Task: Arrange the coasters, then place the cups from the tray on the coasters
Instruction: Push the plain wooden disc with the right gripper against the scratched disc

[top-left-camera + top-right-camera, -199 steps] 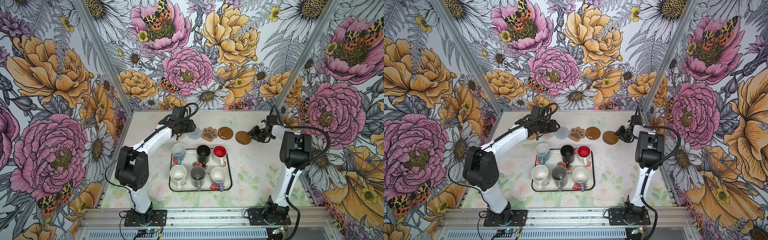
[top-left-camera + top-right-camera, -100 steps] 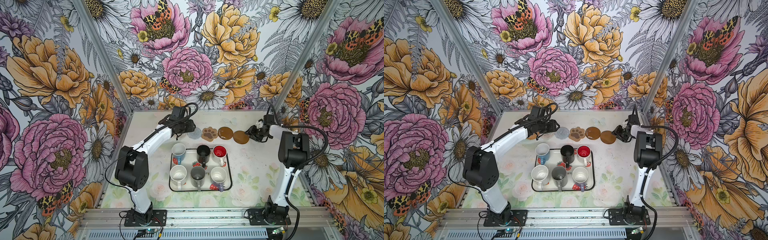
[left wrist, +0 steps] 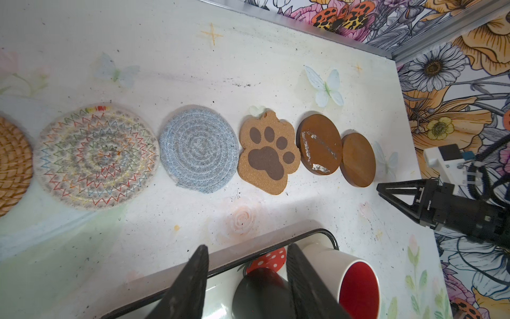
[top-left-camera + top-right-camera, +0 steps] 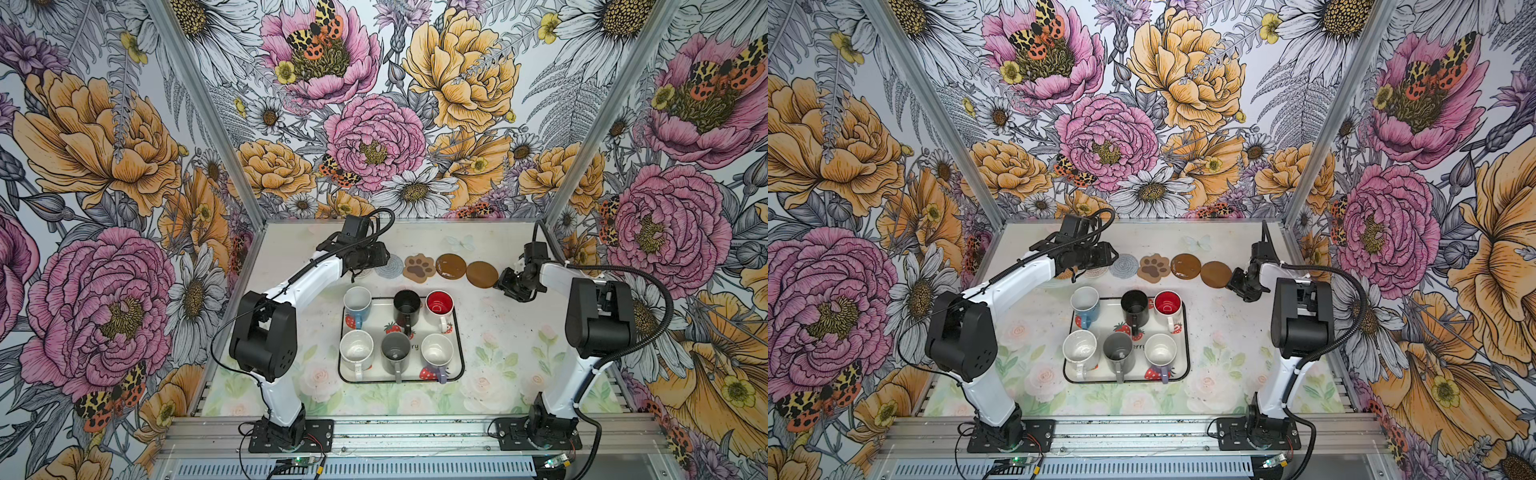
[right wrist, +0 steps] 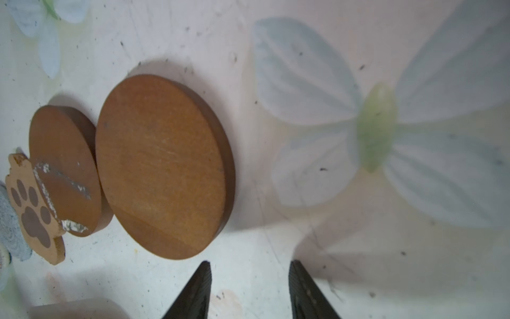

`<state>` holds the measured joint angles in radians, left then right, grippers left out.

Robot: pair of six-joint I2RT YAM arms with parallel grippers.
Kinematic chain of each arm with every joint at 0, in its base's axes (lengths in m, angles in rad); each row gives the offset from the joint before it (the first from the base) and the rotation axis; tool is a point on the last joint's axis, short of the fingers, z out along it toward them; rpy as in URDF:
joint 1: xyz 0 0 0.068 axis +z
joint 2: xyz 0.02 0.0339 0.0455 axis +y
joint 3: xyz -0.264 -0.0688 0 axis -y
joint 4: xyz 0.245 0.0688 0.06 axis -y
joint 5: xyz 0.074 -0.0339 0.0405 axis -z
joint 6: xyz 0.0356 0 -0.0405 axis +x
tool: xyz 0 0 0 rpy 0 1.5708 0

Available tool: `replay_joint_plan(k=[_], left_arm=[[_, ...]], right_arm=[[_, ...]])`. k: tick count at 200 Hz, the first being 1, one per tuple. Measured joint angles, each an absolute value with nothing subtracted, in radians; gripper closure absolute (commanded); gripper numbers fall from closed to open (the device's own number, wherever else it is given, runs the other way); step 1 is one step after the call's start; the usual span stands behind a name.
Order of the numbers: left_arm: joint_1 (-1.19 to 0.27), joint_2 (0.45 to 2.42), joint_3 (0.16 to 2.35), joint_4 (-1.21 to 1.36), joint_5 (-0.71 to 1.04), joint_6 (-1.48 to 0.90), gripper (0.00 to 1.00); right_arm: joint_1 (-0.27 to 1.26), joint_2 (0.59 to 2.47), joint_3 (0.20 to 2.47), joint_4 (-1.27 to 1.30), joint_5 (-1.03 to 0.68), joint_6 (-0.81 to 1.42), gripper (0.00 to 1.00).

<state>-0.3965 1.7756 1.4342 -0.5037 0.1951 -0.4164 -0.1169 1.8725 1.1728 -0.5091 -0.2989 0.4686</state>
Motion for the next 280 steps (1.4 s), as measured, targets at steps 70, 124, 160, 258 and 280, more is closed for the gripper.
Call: replay_joint_plan(k=[70, 124, 160, 258, 280], left_arm=[[-0.396, 1.776, 1.425, -0.492, 0.199, -0.417, 0.52], [-0.39, 1.776, 1.414, -0.489, 0.202, -0.417, 0.52], [-0.386, 1.776, 1.413, -0.489, 0.202, -0.417, 0.52], [-0.376, 1.776, 1.411, -0.489, 0.202, -0.417, 0.52], [-0.375, 1.776, 1.409, -0.488, 0.202, -0.417, 0.52]], right_arm=[[0.025, 1.88, 1.201, -0.593, -0.169, 0.415, 0.52], [0.046, 1.939, 1.279, -0.614, -0.116, 0.404, 0.51], [0.046, 1.975, 1.327, -0.613, -0.1, 0.402, 0.51], [0.046, 2.032, 1.413, -0.634, -0.1, 0.398, 0.51], [0.046, 2.037, 1.42, -0.639, -0.103, 0.394, 0.51]])
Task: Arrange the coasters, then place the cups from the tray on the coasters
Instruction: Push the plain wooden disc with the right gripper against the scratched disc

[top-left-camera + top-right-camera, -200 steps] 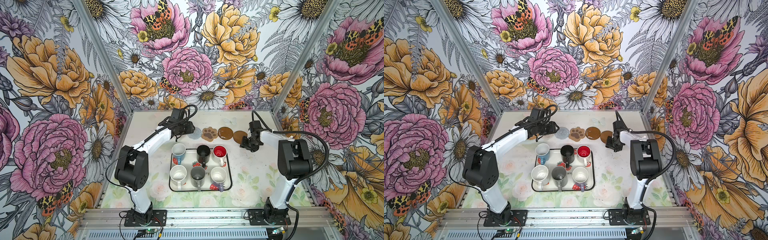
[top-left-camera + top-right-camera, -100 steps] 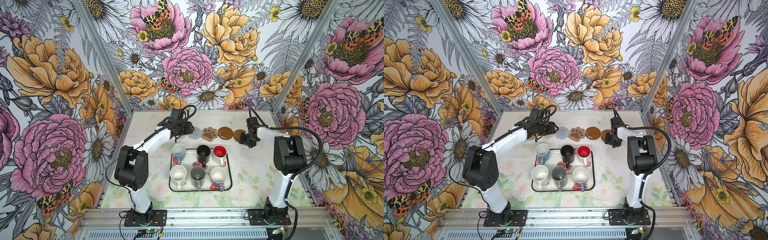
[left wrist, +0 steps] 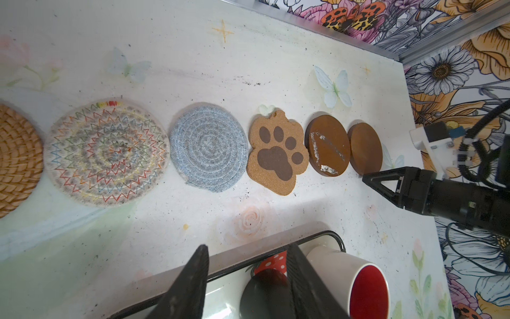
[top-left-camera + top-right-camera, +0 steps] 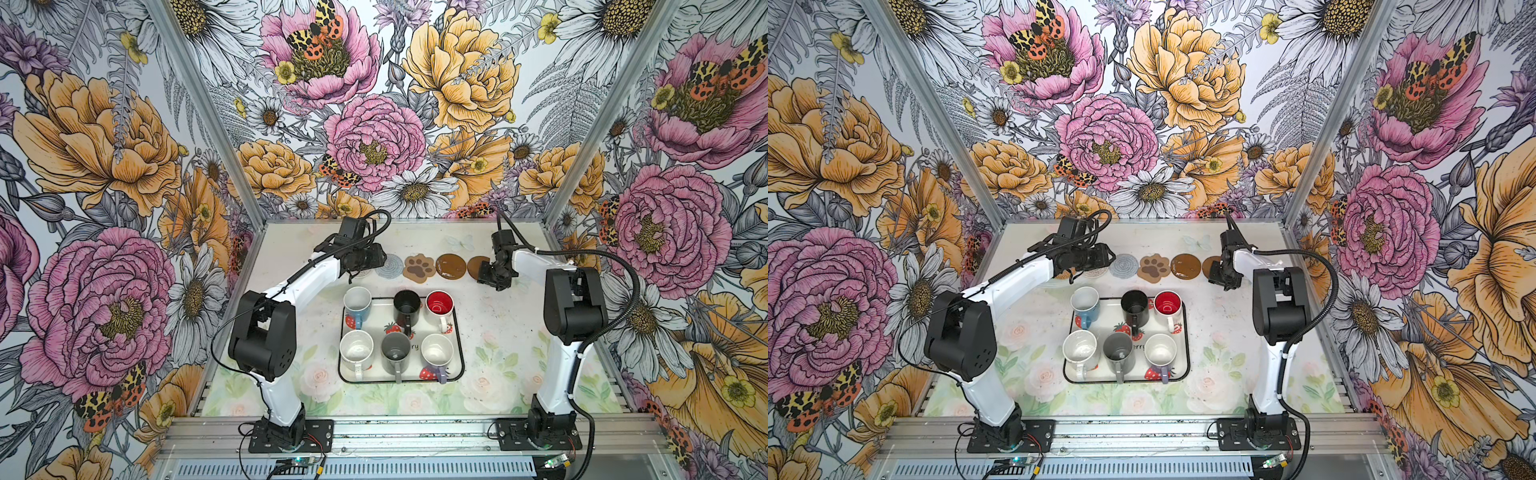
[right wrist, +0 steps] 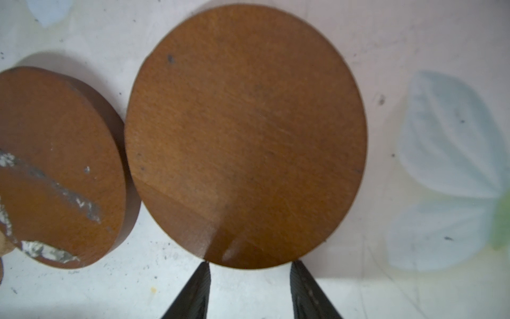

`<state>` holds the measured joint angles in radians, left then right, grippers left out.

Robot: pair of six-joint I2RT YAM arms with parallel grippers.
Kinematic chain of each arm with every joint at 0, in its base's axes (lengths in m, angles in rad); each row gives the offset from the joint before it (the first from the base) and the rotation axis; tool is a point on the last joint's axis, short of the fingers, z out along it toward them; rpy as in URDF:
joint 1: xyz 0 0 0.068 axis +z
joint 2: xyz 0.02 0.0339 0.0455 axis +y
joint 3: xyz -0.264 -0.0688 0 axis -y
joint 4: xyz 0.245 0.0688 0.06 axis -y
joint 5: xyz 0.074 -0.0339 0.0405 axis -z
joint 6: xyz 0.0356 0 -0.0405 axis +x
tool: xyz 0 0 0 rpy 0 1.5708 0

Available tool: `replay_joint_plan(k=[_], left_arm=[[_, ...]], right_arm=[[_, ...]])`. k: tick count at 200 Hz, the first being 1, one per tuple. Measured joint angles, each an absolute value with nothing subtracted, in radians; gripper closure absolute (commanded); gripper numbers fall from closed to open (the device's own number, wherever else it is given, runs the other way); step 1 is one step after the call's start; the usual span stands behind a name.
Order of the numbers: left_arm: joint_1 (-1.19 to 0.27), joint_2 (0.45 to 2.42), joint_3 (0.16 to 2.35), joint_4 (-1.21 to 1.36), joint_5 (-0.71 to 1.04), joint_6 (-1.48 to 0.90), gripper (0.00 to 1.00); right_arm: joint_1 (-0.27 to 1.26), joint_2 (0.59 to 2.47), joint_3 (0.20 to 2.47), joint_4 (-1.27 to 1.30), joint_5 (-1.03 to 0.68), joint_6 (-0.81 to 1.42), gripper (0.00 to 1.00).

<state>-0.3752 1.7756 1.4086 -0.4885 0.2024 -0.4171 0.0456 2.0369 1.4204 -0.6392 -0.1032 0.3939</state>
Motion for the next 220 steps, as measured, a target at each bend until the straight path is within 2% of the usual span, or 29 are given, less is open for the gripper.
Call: replay_joint_plan(k=[58, 118, 220], left_arm=[[-0.375, 1.775, 1.394, -0.488, 0.202, -0.417, 0.52], [-0.375, 1.765, 1.375, -0.478, 0.202, -0.421, 0.52], [-0.374, 1.751, 1.373, -0.469, 0.202, -0.421, 0.52]], right_arm=[[0.019, 1.997, 1.386, -0.659, -0.149, 0.372, 0.5], [-0.12, 1.928, 1.39, -0.673, -0.225, 0.372, 0.49], [-0.168, 2.139, 1.569, -0.672, -0.365, 0.377, 0.48]])
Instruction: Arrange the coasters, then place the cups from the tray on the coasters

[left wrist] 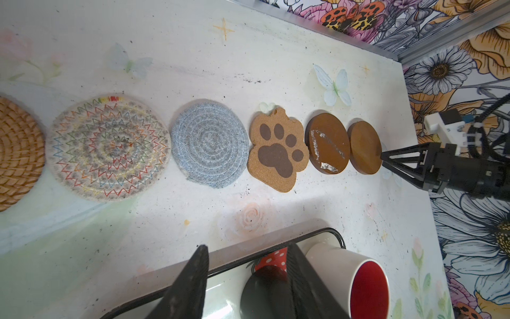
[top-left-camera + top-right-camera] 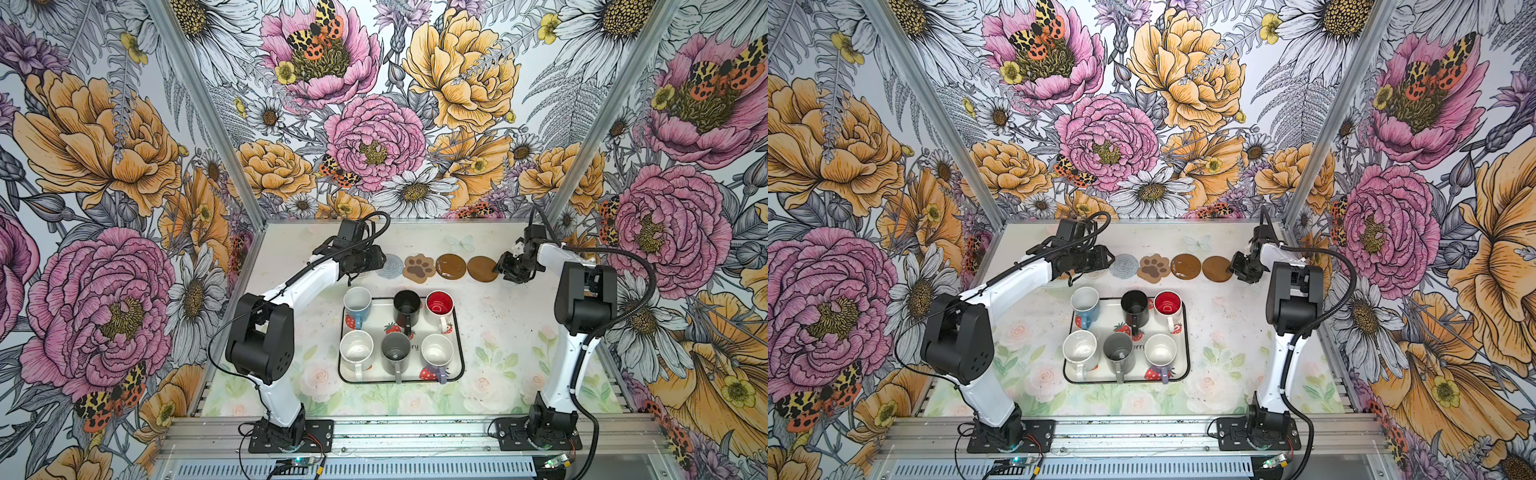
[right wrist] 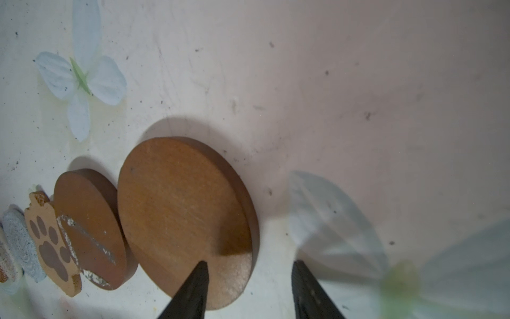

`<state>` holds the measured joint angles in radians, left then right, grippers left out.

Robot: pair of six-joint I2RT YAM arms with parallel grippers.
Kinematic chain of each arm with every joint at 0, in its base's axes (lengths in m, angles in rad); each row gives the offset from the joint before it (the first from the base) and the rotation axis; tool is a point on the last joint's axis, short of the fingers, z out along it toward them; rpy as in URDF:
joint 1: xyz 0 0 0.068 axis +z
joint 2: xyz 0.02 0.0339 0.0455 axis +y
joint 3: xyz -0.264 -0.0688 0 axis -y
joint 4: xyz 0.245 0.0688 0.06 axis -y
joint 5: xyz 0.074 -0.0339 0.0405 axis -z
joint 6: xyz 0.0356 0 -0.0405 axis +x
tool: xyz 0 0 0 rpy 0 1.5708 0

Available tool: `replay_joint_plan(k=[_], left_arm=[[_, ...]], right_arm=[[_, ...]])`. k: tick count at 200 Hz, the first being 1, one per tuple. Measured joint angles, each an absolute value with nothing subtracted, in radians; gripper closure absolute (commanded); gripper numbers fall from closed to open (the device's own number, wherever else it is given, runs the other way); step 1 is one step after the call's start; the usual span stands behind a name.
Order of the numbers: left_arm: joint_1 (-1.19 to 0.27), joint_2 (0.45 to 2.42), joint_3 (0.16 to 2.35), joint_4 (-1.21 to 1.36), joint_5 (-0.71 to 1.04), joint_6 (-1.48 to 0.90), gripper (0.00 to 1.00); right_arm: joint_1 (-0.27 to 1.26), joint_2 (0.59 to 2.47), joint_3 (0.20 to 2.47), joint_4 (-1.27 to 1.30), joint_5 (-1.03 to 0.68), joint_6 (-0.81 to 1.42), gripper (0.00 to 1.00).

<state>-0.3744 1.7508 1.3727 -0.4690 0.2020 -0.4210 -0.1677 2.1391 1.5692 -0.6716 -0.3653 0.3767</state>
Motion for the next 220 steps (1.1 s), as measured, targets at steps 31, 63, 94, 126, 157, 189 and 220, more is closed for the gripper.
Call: replay_joint_plan(k=[31, 63, 94, 126, 157, 189, 220], left_arm=[[-0.374, 1.749, 1.372, -0.469, 0.202, -0.422, 0.52], [-0.374, 1.749, 1.372, -0.469, 0.202, -0.424, 0.52], [-0.374, 1.749, 1.372, -0.469, 0.202, -0.424, 0.52], [-0.374, 1.749, 1.372, -0.469, 0.202, -0.424, 0.52], [-0.374, 1.749, 1.372, -0.469, 0.202, -0.424, 0.52], [-0.374, 1.749, 1.372, -0.469, 0.202, -0.424, 0.52], [-0.374, 1.749, 1.372, -0.469, 0.202, -0.425, 0.52]], right_arm=[[-0.172, 2.16, 1.599, -0.669, -0.372, 0.383, 0.48], [-0.172, 2.176, 1.62, -0.669, -0.381, 0.392, 0.49], [-0.171, 2.183, 1.628, -0.666, -0.397, 0.4, 0.49], [-0.171, 2.189, 1.633, -0.66, -0.406, 0.402, 0.49], [-0.168, 2.196, 1.64, -0.656, -0.416, 0.403, 0.5], [-0.158, 2.207, 1.654, -0.646, -0.422, 0.406, 0.5], [-0.152, 2.21, 1.657, -0.645, -0.424, 0.41, 0.5]])
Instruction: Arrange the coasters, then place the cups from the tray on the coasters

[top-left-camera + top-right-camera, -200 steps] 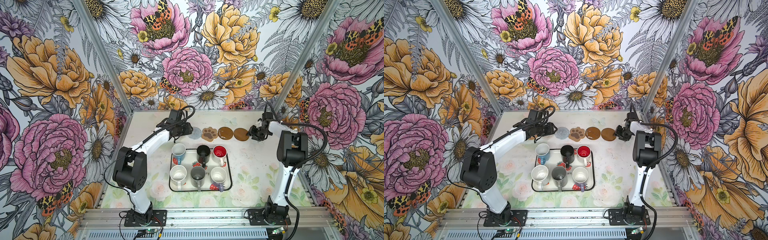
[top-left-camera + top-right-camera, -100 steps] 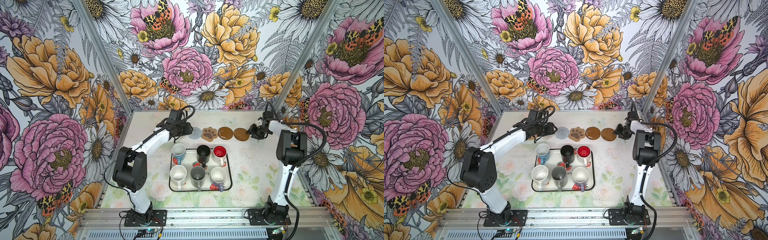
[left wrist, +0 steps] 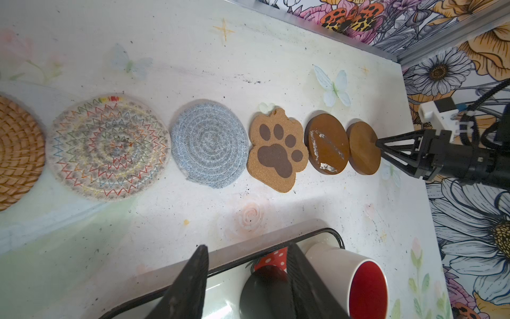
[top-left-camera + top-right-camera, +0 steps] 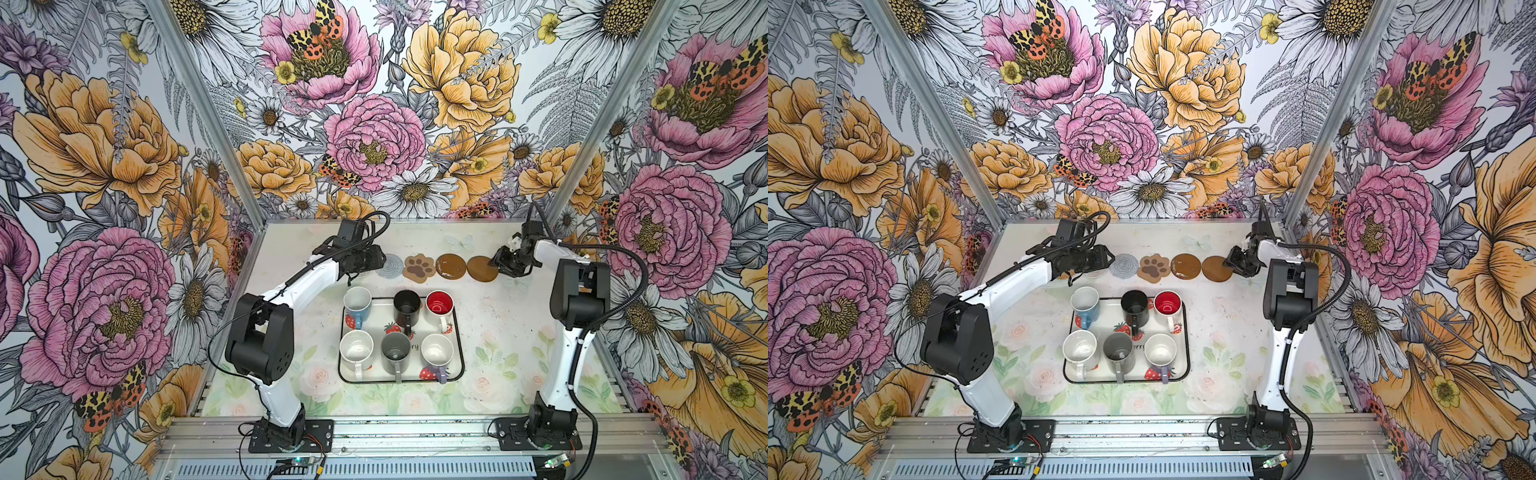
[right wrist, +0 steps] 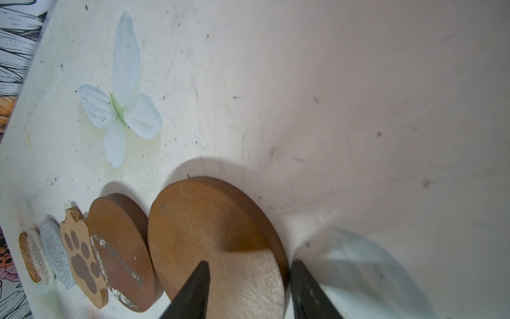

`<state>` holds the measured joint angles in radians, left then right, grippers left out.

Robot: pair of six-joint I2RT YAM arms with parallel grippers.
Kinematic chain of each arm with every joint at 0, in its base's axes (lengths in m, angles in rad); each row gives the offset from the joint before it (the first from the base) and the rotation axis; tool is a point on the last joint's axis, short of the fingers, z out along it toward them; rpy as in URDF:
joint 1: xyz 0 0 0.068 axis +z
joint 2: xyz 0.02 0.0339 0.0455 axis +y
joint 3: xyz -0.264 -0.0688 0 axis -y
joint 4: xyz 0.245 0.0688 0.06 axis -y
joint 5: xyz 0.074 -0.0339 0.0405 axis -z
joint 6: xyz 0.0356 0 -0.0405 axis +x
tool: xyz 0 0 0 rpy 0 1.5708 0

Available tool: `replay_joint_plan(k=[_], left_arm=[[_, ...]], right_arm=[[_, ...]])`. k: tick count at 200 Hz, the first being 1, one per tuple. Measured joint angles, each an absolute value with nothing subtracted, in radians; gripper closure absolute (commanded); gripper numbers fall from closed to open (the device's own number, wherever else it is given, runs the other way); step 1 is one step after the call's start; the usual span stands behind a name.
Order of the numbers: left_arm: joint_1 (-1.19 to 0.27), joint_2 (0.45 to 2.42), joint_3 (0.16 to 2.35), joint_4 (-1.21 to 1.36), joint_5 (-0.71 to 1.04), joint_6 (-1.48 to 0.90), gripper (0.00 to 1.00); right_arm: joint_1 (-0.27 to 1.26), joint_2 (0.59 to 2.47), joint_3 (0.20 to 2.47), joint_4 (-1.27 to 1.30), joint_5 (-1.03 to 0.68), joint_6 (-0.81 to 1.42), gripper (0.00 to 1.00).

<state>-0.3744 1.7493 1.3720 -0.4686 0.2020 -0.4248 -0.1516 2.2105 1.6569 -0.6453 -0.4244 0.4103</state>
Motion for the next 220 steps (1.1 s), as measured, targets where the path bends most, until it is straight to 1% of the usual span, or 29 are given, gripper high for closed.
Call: replay_joint_plan(k=[91, 135, 168, 220], left_arm=[[-0.373, 1.748, 1.372, -0.469, 0.202, -0.425, 0.52], [-0.368, 1.734, 1.362, -0.467, 0.201, -0.424, 0.52], [-0.368, 1.695, 1.346, -0.466, 0.199, -0.424, 0.52], [-0.368, 1.601, 1.314, -0.463, 0.172, -0.439, 0.52]], right_arm=[[-0.147, 2.219, 1.67, -0.642, -0.427, 0.416, 0.5], [-0.148, 2.198, 1.656, -0.647, -0.389, 0.426, 0.49], [-0.148, 2.115, 1.617, -0.655, -0.36, 0.426, 0.49], [-0.117, 1.889, 1.536, -0.654, -0.306, 0.424, 0.49]])
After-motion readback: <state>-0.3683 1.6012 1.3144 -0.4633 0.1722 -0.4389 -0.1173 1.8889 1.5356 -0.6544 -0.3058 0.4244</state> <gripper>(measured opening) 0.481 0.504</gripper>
